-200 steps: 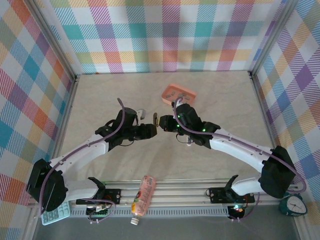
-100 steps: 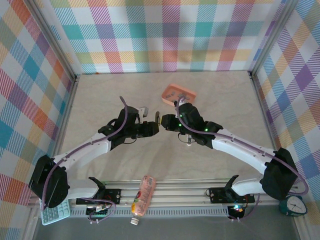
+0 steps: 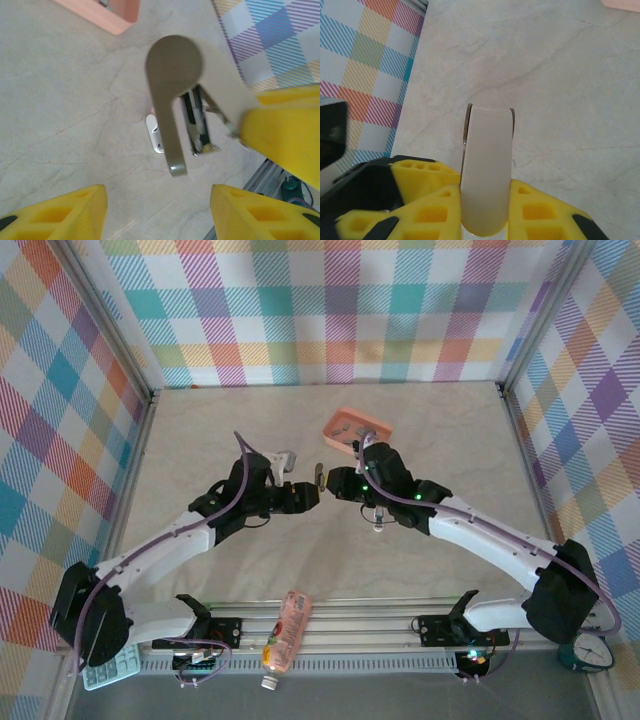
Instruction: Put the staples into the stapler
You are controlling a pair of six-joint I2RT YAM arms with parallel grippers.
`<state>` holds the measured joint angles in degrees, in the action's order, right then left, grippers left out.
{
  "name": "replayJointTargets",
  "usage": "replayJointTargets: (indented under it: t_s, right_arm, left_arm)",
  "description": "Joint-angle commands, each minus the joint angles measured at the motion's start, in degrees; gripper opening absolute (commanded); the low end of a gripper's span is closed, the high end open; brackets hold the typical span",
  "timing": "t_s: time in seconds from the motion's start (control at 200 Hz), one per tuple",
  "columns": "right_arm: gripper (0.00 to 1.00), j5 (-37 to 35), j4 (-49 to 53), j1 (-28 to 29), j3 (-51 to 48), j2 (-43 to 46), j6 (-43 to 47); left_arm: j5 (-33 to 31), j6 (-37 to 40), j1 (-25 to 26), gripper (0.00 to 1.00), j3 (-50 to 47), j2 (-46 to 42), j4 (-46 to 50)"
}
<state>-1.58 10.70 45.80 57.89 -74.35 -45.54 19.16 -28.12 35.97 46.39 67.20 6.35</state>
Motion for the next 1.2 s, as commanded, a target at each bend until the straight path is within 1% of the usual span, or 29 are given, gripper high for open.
replayJointTargets:
  t_s: [0.0,0.13,0.205,0.275,0.34,0.4,0.515,0.63,0.82,1.015,1.195]
  right_arm:
    - [0.18,3.5,1.75,-0.34,2.23,1.02,2.26]
    - [0.18,5.34,-1.12,-0.36,0.7,1.85,5.38]
    - [0.18,6.09,-3.9,-0.36,-0.86,2.77,6.69]
    - [0.19,6.74,-6.9,-0.36,-2.46,3.59,7.76]
    - [0.19,7.69,-9.77,-0.35,-3.91,3.98,8.8]
    - [0.19,8.51,-12.58,-0.27,-5.13,4.14,9.33]
    - [0.18,10.02,-16.39,0.39,-6.33,3.77,10.85]
    - [0.18,10.02,-19.33,1.51,-7.35,3.78,12.64]
    - [0.18,9.49,-21.29,2.36,-8.23,3.47,13.64]
    - [0.18,9.06,-21.68,2.97,-8.75,3.58,13.98]
    - [0.18,8.92,-22.43,3.24,-9.17,3.81,13.99]
  left_arm:
    - [2.58,8.92,0.51,0.59,-4.1,-5.1,-4.98]
    - [1.73,20.34,0.51,0.59,-14.29,-12.33,-15.73]
    - [-0.14,26.04,0.51,0.6,-19.63,-16.24,-21.16]
    - [-2.07,29.02,0.51,0.61,-20.81,-17.86,-20.91]
    - [0.22,32.06,0.51,0.61,-20.89,-17.54,-20.06]
    - [2.33,33.88,0.6,0.61,-21.37,-16.61,-21.72]
    - [3.69,33.93,0.64,0.61,-22.48,-15.26,-27.55]
    - [4.13,33.97,0.86,0.6,-21.46,-13.89,-28.45]
    - [1.83,31.74,1.04,0.58,-21.69,-13.29,-30.95]
    - [1.04,29.06,1.12,0.57,-21.97,-13.92,-34.0]
    - [-1.22,27.16,1.12,0.51,-21.43,-13.72,-34.51]
